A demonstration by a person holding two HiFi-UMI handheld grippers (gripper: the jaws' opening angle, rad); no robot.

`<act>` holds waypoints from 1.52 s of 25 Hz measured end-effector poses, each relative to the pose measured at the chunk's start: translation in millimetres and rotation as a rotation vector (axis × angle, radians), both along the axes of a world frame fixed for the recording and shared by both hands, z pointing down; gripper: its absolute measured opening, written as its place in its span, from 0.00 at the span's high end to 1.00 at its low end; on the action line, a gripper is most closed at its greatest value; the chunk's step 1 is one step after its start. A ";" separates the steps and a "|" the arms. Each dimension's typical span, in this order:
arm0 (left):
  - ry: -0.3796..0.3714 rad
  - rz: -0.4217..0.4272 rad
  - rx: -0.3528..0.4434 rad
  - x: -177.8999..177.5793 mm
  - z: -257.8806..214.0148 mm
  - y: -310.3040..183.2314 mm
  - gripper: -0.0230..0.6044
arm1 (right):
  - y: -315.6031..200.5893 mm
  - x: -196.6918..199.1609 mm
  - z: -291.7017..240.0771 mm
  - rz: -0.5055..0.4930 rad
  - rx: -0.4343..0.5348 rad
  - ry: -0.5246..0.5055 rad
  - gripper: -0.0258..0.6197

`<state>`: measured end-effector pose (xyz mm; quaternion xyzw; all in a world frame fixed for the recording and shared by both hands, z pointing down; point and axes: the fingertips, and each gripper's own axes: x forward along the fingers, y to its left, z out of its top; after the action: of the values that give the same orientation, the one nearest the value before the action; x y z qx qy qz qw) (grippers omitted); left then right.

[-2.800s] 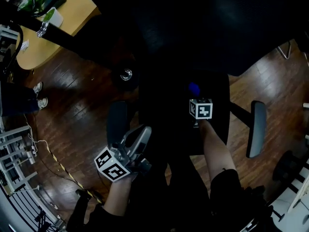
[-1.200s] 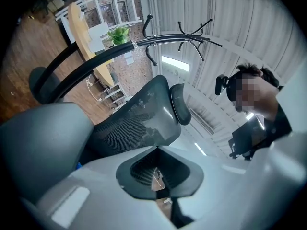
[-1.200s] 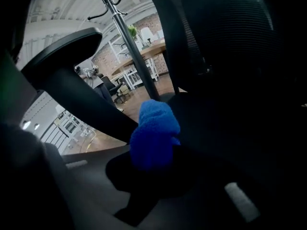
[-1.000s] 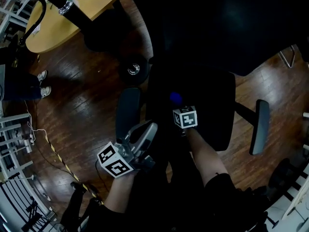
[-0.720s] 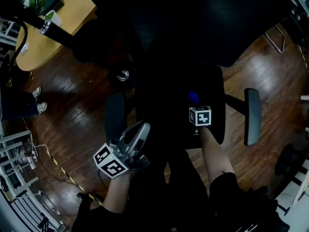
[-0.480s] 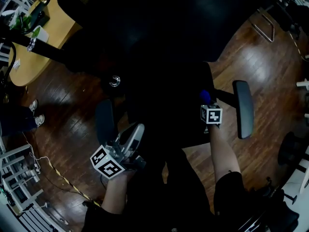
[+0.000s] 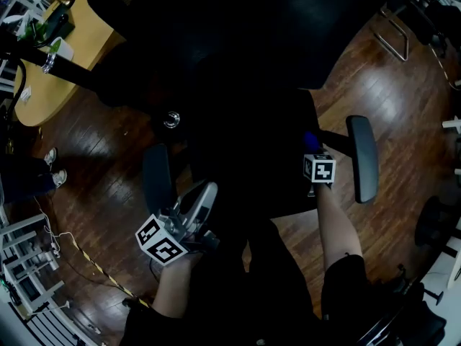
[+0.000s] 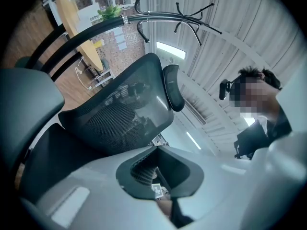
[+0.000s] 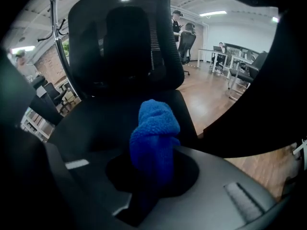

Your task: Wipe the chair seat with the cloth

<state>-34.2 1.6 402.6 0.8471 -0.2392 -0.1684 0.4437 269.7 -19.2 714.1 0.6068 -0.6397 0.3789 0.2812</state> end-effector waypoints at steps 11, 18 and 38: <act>0.008 -0.138 0.016 -49.7 -11.4 5.3 0.98 | -1.8 -238.6 -8.6 -0.389 -0.004 -0.184 0.90; -0.006 -0.228 0.000 -82.0 -14.9 17.4 0.98 | 33.7 -369.7 -17.4 -0.608 -0.037 -0.287 0.90; -0.001 -0.058 0.011 -28.0 -1.8 -2.3 0.98 | 61.8 -102.1 9.8 -0.172 -0.079 -0.017 0.91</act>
<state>-62.1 -0.7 400.8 0.8423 -0.2629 -0.1818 0.4339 167.7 42.6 723.9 0.5350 -0.6763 0.3832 0.3310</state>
